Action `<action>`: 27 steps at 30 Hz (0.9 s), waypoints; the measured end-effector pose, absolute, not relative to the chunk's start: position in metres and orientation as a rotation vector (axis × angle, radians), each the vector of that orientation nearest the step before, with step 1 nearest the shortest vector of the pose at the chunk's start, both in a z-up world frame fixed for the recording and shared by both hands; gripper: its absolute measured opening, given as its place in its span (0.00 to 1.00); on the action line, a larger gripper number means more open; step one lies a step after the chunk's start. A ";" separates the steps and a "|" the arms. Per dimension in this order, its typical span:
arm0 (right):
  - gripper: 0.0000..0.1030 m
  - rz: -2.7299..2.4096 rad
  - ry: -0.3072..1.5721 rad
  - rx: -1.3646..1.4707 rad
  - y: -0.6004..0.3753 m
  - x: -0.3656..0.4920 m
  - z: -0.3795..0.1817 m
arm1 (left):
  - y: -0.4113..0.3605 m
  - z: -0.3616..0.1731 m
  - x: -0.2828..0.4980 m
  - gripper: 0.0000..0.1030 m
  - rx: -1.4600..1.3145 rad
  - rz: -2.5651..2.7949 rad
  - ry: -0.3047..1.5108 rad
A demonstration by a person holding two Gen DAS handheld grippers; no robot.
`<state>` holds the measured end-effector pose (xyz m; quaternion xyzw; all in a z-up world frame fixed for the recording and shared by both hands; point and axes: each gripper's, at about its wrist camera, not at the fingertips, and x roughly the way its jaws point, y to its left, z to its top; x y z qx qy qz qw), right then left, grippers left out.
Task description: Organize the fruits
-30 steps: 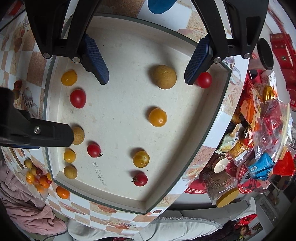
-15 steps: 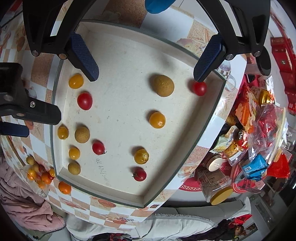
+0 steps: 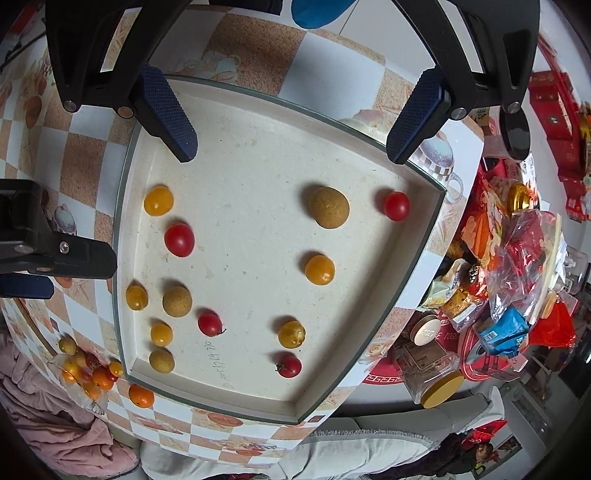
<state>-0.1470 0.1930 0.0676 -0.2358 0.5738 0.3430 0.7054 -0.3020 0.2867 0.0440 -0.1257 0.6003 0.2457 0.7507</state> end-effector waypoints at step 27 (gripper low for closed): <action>1.00 0.763 1.281 -0.544 0.192 -0.150 0.066 | 0.270 0.047 -0.290 1.00 -0.227 0.510 1.304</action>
